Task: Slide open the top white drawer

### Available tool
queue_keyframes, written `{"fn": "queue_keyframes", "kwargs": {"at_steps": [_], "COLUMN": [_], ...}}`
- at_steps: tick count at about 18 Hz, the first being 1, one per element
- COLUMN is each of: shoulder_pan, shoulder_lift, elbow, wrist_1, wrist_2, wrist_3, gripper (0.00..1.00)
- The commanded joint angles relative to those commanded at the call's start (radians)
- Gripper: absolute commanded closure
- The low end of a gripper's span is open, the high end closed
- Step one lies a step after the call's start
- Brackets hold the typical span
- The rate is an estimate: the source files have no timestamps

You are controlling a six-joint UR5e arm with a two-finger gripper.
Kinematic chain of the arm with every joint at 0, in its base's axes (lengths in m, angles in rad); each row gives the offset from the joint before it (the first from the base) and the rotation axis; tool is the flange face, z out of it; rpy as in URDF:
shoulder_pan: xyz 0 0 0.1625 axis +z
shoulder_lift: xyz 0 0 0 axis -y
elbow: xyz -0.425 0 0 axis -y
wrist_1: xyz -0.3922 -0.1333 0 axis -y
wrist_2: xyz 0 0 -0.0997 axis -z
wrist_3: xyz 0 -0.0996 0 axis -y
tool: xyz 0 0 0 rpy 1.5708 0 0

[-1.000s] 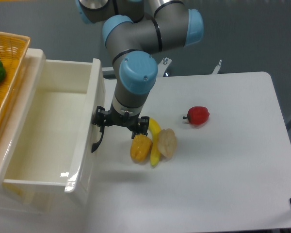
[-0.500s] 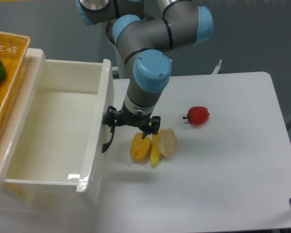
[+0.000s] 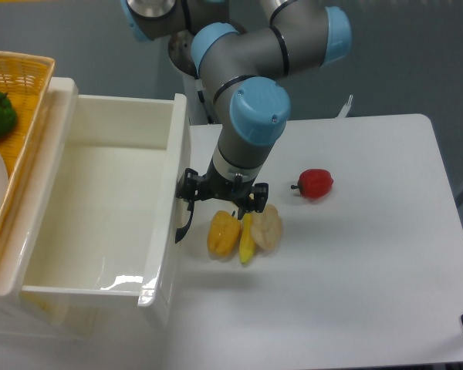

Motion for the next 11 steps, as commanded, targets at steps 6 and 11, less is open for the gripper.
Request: {"fn": "queue_keyframes", "kwargs": {"at_steps": [6,11], "shoulder_pan": [0.0,0.002], "shoulder_lift": [0.018,0.028], "elbow": [-0.002,-0.003], "wrist_1": [-0.038,-0.043], "wrist_2": [-0.144,-0.161], "wrist_3": [-0.008,-0.008], "gripper": [0.0,0.0]}}
